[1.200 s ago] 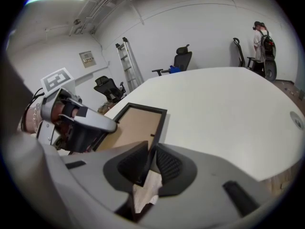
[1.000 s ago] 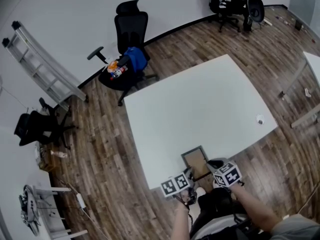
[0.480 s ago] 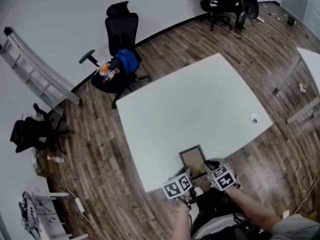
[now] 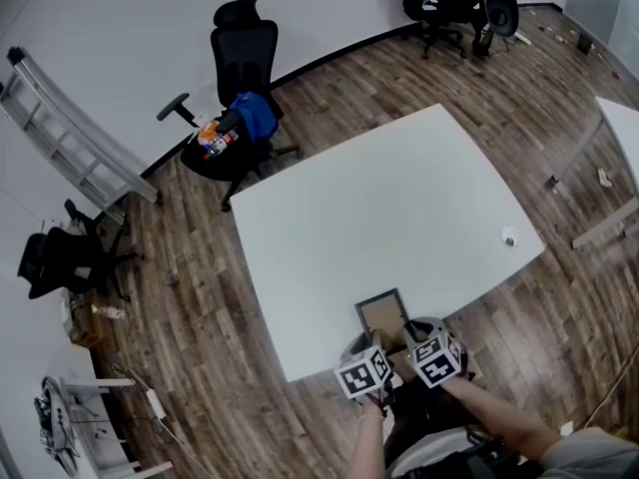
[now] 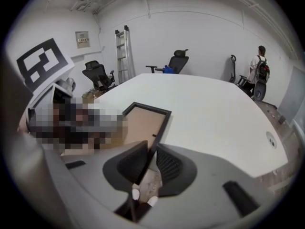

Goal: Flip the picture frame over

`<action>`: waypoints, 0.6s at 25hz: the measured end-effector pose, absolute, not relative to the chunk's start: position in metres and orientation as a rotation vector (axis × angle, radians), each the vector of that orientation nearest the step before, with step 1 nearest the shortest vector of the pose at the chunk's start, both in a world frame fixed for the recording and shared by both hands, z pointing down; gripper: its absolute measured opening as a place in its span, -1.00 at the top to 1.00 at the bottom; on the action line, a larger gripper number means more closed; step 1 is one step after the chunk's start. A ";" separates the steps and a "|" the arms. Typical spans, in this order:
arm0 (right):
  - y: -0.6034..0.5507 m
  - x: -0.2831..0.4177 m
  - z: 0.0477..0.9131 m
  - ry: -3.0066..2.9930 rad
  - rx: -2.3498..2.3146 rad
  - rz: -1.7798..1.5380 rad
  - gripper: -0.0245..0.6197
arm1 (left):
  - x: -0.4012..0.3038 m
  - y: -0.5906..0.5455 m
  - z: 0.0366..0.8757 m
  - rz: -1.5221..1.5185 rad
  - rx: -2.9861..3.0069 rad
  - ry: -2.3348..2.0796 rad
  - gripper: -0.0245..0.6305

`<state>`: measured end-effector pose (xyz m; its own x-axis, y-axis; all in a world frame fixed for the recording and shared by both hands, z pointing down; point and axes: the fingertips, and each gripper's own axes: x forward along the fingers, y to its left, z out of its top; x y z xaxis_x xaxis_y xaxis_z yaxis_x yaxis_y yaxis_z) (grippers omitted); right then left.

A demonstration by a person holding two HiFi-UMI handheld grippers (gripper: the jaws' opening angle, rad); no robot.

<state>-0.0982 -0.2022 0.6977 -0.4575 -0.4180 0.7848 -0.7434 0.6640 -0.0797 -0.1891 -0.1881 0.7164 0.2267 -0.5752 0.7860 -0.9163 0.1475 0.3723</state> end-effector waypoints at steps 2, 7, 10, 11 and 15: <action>-0.203 -0.098 0.698 -2.106 0.898 0.540 0.73 | -0.190 -0.189 0.716 0.498 1.545 -1.498 0.63; -0.204 -0.098 0.698 -2.119 0.899 0.577 0.73 | -0.192 -0.184 0.721 0.604 1.554 -1.547 0.63; -0.205 -0.098 0.697 -2.140 0.889 0.620 0.73 | -0.194 -0.183 0.722 0.616 1.547 -1.554 0.63; -0.205 -0.098 0.696 -2.147 0.882 0.628 0.73 | -0.196 -0.185 0.720 0.600 1.549 -1.561 0.63; -0.210 -0.093 0.691 -2.177 0.894 0.643 0.73 | -0.197 -0.182 0.721 0.606 1.531 -1.557 0.63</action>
<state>-0.0934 -0.2099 0.6911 -0.5267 -0.4068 0.7464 -0.7470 0.6406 -0.1780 -0.1970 -0.1818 0.7210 0.1080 -0.5562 0.8240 -0.9670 0.1336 0.2169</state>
